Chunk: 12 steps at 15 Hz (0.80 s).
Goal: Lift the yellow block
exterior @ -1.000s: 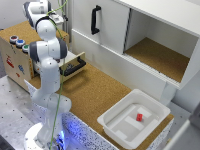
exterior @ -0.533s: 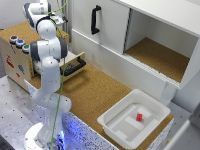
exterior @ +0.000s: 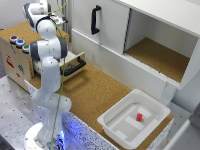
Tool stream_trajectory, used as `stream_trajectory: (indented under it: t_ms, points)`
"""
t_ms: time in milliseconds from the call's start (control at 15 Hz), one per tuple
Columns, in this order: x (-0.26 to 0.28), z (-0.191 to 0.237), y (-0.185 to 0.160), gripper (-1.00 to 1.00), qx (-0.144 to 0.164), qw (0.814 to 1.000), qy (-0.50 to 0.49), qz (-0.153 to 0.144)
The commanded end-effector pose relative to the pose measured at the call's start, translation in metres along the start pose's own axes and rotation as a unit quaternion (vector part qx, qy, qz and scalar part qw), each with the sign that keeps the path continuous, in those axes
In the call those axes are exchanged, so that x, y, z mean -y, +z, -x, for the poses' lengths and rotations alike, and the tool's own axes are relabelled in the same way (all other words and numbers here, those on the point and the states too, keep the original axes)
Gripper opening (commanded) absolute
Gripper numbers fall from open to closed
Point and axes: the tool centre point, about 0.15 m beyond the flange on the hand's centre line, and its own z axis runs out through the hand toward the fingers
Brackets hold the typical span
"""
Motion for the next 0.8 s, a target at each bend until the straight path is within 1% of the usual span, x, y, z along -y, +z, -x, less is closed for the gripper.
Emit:
stream_trajectory:
  t_ms: [0, 133, 200, 333, 400, 533, 667, 733]
  points:
    - [0.021, 0.053, -0.055, -1.00, -0.045, 0.990, 0.128, -0.036]
    - [0.039, 0.087, -0.062, -1.00, -0.051, 0.981, 0.184, -0.035]
    - [0.047, 0.105, -0.063, -1.00, -0.049, 0.975, 0.213, -0.036]
    - [0.057, 0.142, -0.062, -1.00, -0.042, 0.961, 0.271, -0.035]
    - [0.058, 0.165, -0.061, -1.00, -0.046, 0.949, 0.310, -0.036]
    - [0.059, 0.205, -0.058, -1.00, -0.061, 0.927, 0.368, -0.039]
    - [0.057, 0.240, -0.051, -1.00, -0.072, 0.909, 0.409, -0.034]
    - [0.053, 0.260, -0.048, -1.00, -0.084, 0.900, 0.426, -0.029]
